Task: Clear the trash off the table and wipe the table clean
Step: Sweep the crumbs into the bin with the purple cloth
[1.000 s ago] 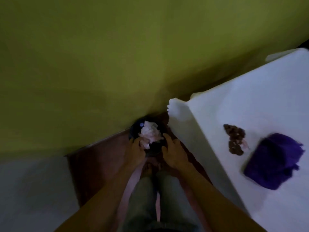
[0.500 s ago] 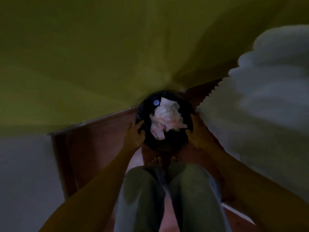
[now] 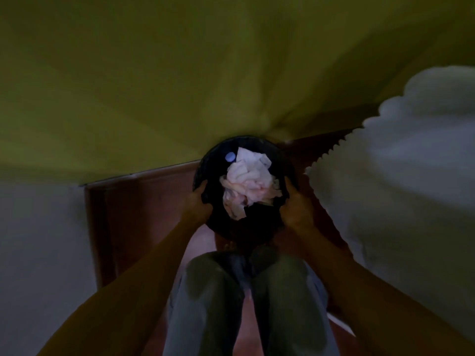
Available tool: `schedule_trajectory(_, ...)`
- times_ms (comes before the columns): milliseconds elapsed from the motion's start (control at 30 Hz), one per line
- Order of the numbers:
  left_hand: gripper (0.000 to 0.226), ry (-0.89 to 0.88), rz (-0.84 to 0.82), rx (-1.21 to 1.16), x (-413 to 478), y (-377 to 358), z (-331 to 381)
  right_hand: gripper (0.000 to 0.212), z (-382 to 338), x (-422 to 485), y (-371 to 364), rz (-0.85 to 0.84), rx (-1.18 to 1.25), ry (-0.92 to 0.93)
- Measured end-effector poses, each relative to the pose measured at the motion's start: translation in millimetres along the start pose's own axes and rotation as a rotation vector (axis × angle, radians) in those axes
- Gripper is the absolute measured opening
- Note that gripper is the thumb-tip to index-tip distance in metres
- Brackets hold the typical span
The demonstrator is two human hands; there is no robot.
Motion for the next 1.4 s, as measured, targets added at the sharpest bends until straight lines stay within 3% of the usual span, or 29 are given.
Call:
schedule_trajectory(167, 0.053, 0.045, 0.227, 0.071, -97, 47, 49, 0.080, -41, -85, 82, 0.033, 0.062, -0.010)
schedule_trajectory(433, 0.066, -0.017, 0.175, 0.139, -229, 84, 149, 0.079, -39, -217, 207, 0.020, 0.154, -0.046)
schedule_trajectory(633, 0.070, 0.027, 0.105, 0.060, -299, 88, 171, 0.072, -32, -280, 260, -0.006, 0.187, 0.006)
schedule_trajectory(800, 0.073, 0.021, 0.129, 0.035, -330, 75, 187, 0.051, -10, -311, 294, -0.073, 0.118, 0.029)
schedule_trajectory(1000, 0.070, -0.006, 0.135, -0.024, -344, 31, 202, 0.043, 13, -324, 325, 0.024, -0.157, 0.036)
schedule_trajectory(1100, 0.069, -0.007, 0.127, -0.030, -346, 8, 210, 0.028, 33, -337, 347, 0.321, -0.187, 0.093)
schedule_trajectory(1167, 0.068, -0.018, 0.137, -0.016, -349, -2, 215, 0.026, 65, -344, 362, 0.452, -0.127, 0.055)
schedule_trajectory(1233, 0.069, -0.032, 0.148, -0.021, -351, -10, 216, 0.029, 108, -353, 376, 0.472, -0.086, -0.037)
schedule_trajectory(1400, 0.068, -0.025, 0.159, -0.017, -353, -21, 216, 0.050, 197, -370, 380, 0.205, -0.183, -0.416)
Point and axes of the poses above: each hand's wrist, its own x-axis towards the middle knuckle, its own y-axis out of the back of the hand, z = x × y, the point moved 2 cm from there along x, towards the middle knuckle, and after that the axes turned 15 degrees about -x, right-handed, at the moved point
